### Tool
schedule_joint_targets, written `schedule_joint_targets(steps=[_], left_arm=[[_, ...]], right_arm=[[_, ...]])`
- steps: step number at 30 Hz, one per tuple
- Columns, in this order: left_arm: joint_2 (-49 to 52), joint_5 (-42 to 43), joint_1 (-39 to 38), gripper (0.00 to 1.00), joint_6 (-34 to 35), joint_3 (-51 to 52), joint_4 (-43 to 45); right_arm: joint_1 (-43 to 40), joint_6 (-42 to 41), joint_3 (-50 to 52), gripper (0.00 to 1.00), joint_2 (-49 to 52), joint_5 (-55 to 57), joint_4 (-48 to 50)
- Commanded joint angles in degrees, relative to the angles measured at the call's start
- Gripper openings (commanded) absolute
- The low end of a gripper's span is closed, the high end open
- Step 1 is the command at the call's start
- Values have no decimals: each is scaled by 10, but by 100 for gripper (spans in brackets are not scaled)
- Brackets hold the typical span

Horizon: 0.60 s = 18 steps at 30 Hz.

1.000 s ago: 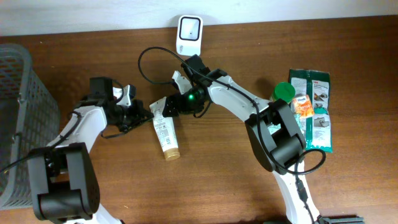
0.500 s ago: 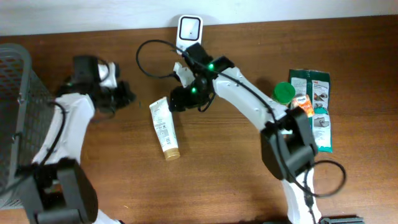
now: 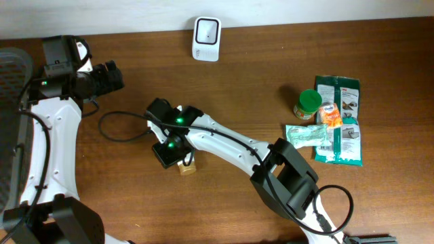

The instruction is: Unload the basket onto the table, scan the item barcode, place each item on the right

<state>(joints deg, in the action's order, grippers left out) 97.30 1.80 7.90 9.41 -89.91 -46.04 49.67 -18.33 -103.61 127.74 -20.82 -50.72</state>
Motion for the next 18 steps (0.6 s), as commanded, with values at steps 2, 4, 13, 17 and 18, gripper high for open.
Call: schedule_joint_targets(steps=[2, 4, 13, 17, 18], left_arm=[[-2, -8, 2, 99, -3, -2, 0], [-2, -8, 2, 99, -3, -2, 0], [-2, -8, 2, 99, -3, -2, 0], [-2, -8, 2, 99, -3, -2, 0], [-2, -8, 2, 99, -3, -2, 0]], right_arm=[[-9, -32, 21, 4, 11, 23, -1], [-9, -33, 21, 4, 14, 30, -13], [-94, -53, 20, 4, 16, 116, -72], [-186, 11, 18, 5, 15, 116, -25], [-202, 23, 18, 5, 15, 116, -2]])
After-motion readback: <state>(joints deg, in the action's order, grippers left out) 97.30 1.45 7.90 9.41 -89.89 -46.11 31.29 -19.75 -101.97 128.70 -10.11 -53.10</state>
